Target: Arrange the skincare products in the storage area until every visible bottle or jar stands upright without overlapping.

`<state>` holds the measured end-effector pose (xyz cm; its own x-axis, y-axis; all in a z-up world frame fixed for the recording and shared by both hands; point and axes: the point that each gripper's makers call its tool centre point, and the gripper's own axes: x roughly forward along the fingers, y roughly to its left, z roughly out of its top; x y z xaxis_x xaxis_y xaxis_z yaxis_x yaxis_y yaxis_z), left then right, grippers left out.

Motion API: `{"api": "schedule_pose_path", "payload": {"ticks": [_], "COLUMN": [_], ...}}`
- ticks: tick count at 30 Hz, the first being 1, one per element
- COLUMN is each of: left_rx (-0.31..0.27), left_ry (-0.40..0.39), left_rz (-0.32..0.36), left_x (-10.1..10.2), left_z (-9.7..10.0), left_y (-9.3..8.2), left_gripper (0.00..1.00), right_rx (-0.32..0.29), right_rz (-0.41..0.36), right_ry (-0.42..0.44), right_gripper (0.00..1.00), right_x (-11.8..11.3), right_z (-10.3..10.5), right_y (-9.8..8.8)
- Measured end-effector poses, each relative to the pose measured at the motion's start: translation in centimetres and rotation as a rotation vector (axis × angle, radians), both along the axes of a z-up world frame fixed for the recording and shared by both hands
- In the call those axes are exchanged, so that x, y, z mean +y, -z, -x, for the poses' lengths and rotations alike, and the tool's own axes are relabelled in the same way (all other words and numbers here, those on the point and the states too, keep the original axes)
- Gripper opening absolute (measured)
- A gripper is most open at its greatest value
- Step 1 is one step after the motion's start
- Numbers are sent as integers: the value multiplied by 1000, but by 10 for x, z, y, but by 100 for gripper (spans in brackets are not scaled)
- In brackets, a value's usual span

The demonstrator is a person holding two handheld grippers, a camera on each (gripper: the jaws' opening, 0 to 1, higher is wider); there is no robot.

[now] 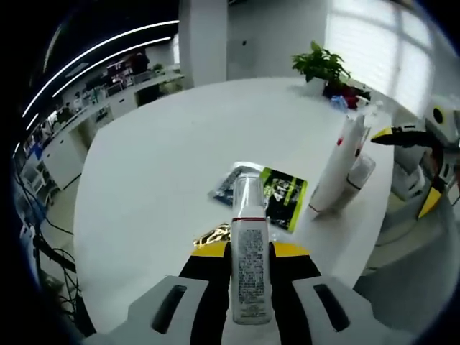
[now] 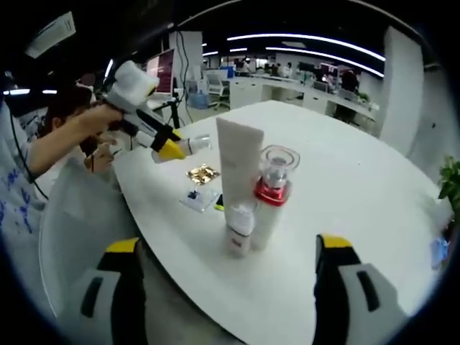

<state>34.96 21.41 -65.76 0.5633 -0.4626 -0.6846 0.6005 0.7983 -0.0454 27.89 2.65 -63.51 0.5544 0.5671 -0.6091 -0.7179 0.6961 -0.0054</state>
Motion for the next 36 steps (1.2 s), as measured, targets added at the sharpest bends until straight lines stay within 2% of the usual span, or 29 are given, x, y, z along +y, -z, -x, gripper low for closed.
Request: {"api": "schedule_pose_path", "payload": {"ticks": [14,25,36], "left_rx": [10,5,14], "left_ry": [44,81,108], "left_rz": [48,45,52], "left_x": [-19,-27,-33], "left_z": [22,37,50], "left_y": [-6,-10,-8], "left_gripper": [17,17,17], "right_rx": [51,82,114], "right_rz": [-48,-106,-138], "right_ry": [16,42,52], "right_gripper": [100,99,89], "right_x": [3,8,14], "right_z": [6,8,10], "right_y": [9,9,14]}}
